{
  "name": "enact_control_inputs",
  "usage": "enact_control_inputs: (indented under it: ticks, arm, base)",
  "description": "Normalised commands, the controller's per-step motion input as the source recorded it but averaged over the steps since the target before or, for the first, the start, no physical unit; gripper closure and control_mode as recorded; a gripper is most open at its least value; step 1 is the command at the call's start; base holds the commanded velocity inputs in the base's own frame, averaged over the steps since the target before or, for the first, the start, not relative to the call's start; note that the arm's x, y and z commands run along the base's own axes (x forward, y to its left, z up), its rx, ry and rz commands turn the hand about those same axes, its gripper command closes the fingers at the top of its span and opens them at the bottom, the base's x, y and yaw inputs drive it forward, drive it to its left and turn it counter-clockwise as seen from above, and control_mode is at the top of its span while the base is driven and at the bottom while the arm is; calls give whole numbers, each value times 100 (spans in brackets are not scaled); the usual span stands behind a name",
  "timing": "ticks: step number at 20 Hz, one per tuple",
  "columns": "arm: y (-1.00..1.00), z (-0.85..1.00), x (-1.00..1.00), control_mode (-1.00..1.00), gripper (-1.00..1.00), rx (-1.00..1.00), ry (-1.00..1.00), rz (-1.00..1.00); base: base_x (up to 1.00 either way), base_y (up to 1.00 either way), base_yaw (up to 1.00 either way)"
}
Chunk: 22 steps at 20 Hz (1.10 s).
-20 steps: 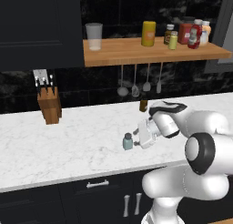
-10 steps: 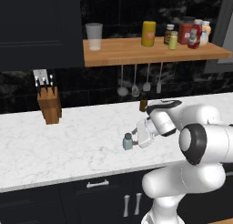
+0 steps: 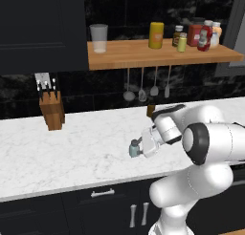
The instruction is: Put the shaker and condiment bottle from the counter next to their counterparts in the cabinet.
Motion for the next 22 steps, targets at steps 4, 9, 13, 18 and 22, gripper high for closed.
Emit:
enact_control_inputs:
  ticks: [4,9,13,18,22]
  arm:
    - [10,-20,6,-100,-100,0,0,0]
    - [10,-12,5,-100,100,0,1,0]
    - [-6,-3,15,-100,100,7,8,-1]
    - [-34,43,0,-100,100,9,8,-13]
    - [-20,100,0,-100,100,0,0,-16]
  base:
    - [0,0,0]
    - [0,0,0]
    - [0,0,0]
    - [0,0,0]
    - [0,0,0]
